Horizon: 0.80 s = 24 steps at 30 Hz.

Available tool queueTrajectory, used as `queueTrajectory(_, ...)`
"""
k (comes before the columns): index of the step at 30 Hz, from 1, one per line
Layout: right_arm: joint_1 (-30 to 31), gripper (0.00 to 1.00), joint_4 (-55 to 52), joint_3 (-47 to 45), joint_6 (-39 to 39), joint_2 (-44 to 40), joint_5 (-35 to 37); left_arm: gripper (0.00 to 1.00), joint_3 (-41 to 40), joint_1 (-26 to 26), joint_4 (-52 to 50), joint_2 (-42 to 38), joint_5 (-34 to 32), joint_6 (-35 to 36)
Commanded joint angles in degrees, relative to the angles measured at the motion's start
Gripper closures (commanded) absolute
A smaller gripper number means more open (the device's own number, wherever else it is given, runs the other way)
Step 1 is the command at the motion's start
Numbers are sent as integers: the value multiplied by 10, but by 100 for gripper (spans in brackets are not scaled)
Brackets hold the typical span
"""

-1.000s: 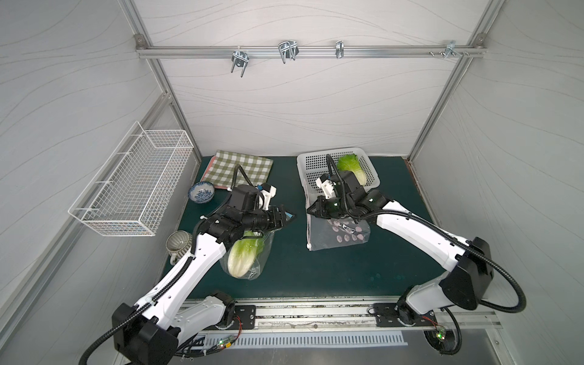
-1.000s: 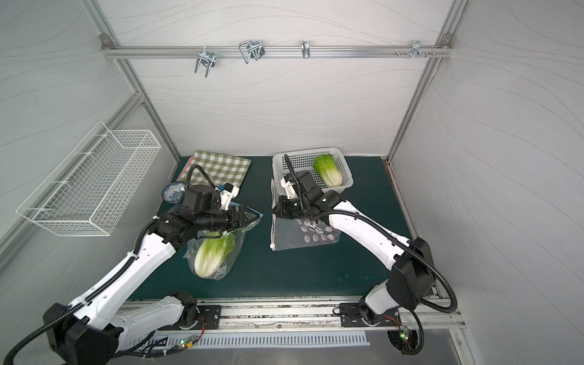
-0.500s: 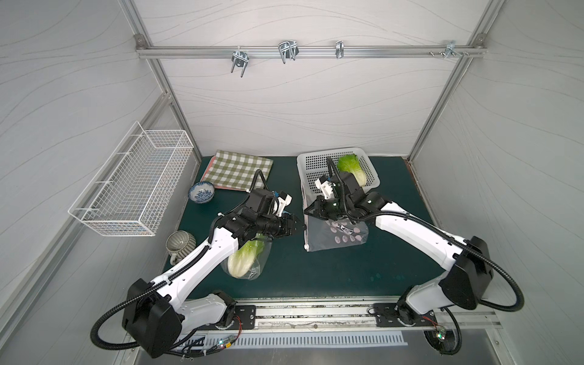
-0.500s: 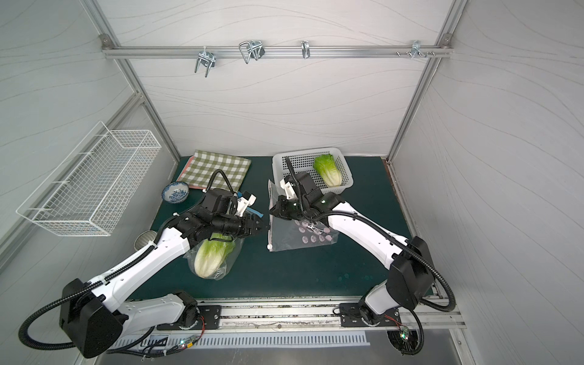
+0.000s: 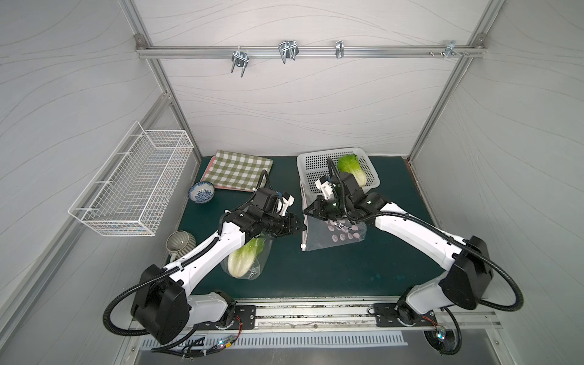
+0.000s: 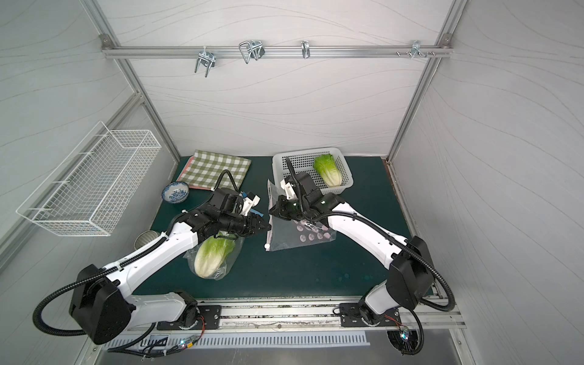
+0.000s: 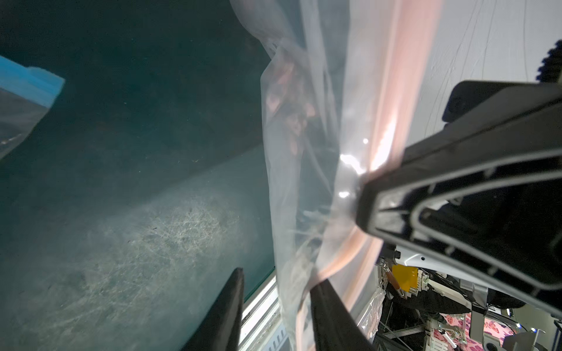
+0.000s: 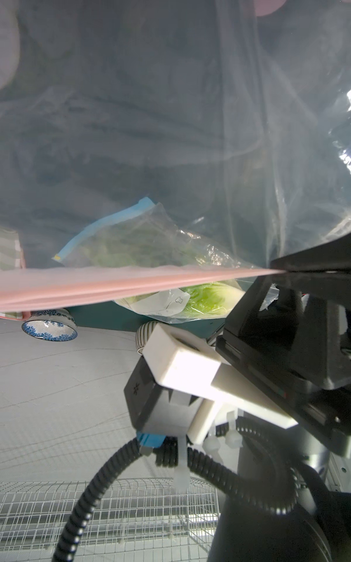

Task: Put the chinese cabbages into a zipper bag and zip it
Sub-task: Open the zipper of the food storage bag at the center of the board.

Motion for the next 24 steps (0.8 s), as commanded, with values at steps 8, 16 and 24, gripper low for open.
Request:
queueTrajectory(8, 1, 96, 23, -2, 39, -13, 12, 89, 0, -4, 59, -33, 25, -11)
queueTrajectory(16, -1, 76, -31, 19, 24, -9, 40, 100, 37, -4, -21, -44, -28, 26)
queueTrajectory(24, 0, 70, -96, 43, -14, 13, 66, 100, 60, -4, -43, -50, -45, 34)
